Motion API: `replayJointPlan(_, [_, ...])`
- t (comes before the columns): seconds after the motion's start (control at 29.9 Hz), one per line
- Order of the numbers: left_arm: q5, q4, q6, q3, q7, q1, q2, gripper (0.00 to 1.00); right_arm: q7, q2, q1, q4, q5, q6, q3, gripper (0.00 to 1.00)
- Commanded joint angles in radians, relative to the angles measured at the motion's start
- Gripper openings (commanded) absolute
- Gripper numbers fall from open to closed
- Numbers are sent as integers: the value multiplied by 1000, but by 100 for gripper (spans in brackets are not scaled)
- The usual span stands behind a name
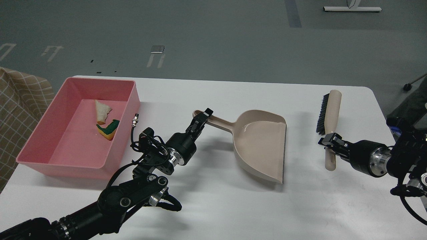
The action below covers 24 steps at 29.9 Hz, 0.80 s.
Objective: Sweep and dump garbage into bin
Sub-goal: 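Lower the dustpan onto the table beside the brush with the left gripper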
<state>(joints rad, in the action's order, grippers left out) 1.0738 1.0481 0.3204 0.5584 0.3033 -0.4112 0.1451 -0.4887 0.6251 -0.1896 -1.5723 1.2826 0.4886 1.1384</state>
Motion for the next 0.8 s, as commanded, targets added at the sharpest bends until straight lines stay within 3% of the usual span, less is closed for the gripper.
replayJointPlan(0.0, [0, -11, 8, 0, 4, -5, -1, 5, 0, 33, 2, -5, -2, 0, -32, 13])
replayJointPlan(0.4, [0, 0, 11, -2, 8, -6, -2, 7, 0, 35, 4, -11, -2, 0, -69, 23])
replayJointPlan(0.43, [1, 0, 11, -2, 8, -6, -2, 9, 0, 33, 2, -8, -2, 0, -69, 35])
replayJointPlan(0.5, [6, 3, 11, -2, 11, -8, -2, 12, 0, 27, -1, 0, 0, 0, -68, 47])
replayJointPlan(0.67, [8, 3, 12, -3, 10, -8, -2, 14, 0, 33, 2, 3, -3, 0, -68, 59])
replayJointPlan(0.77, [9, 3, 20, -3, 10, -1, -2, 21, 0, 35, 9, 5, -3, 0, -68, 67])
